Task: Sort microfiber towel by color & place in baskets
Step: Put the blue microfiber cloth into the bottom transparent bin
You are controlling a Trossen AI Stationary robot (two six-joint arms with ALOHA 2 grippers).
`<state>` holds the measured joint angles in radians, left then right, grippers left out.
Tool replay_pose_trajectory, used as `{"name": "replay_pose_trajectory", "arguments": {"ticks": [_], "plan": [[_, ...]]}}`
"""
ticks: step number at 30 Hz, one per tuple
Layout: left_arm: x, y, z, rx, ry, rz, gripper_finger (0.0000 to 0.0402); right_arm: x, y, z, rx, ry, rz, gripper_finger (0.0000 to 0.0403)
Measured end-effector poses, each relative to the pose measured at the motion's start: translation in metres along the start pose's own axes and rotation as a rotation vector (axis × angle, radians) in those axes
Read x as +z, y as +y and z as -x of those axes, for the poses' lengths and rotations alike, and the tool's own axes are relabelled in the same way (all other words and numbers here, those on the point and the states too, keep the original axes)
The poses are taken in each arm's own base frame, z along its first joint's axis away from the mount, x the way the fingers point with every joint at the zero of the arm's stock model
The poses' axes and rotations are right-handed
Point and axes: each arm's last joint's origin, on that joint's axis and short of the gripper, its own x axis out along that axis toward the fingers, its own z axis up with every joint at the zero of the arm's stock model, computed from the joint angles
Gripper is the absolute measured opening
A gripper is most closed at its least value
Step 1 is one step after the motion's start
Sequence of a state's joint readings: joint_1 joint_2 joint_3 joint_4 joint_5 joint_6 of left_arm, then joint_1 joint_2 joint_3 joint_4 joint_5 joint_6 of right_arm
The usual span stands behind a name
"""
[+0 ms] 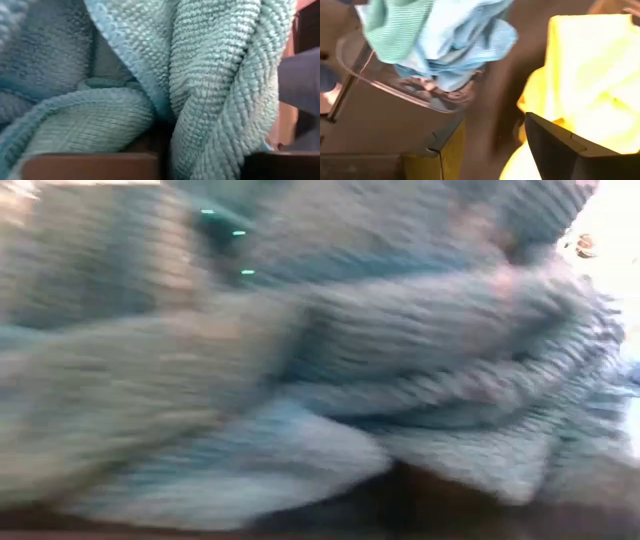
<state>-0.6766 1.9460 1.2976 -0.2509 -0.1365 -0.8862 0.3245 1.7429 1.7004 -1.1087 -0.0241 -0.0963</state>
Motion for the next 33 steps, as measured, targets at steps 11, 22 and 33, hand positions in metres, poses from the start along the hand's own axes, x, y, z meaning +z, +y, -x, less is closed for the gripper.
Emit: {"name": "replay_pose_trajectory", "arguments": {"ticks": [11,22,33], "plan": [[0.016,-0.012,0.048,-0.121,-0.035,0.036,0.0213,0.010,-0.034,-0.003,-0.110,-0.117,0.021,0.0196],[0.032,-0.021,0.099,-0.243,-0.114,0.051,0.0224,-0.004,-0.082,-0.039,-0.163,-0.194,-0.043,0.0196],[0.039,-0.021,0.138,-0.295,-0.158,0.065,0.0224,-0.029,-0.106,-0.079,-0.116,-0.306,-0.163,0.0196]]}}
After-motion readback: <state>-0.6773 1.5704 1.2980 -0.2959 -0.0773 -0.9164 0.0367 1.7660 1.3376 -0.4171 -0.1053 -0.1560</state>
